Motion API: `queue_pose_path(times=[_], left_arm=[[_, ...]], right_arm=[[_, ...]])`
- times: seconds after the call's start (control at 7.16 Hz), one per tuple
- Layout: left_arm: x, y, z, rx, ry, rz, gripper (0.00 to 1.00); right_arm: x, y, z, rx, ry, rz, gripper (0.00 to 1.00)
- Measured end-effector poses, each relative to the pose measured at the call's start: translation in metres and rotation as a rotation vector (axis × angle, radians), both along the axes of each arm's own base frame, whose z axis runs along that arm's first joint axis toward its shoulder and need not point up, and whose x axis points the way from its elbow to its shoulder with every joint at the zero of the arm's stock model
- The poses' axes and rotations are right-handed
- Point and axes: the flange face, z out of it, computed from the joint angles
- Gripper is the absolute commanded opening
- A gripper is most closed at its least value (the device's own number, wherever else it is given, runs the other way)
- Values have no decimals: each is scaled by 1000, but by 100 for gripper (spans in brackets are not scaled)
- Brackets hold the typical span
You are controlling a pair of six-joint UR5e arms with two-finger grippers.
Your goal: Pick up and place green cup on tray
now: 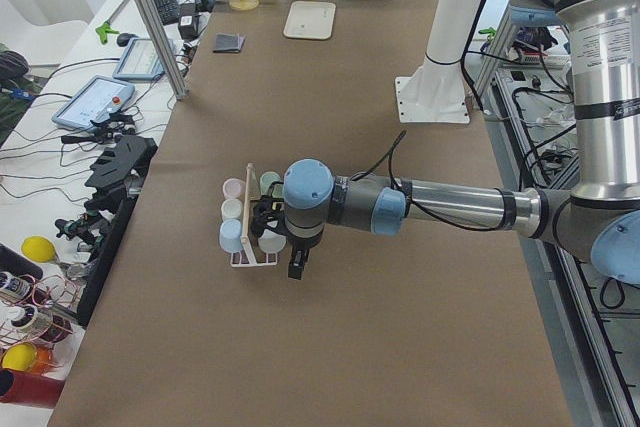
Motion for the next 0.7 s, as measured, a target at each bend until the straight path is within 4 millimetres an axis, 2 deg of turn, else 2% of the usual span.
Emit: queue_pose_path(times=[0.42, 0.7], left_arm=[[12, -12, -22, 57, -3, 30, 99], [26, -24, -44, 108, -4, 60, 99]], right_arm=[[-4, -1, 4, -9, 0, -3, 100], [-23, -9, -3, -10, -2, -26, 100]])
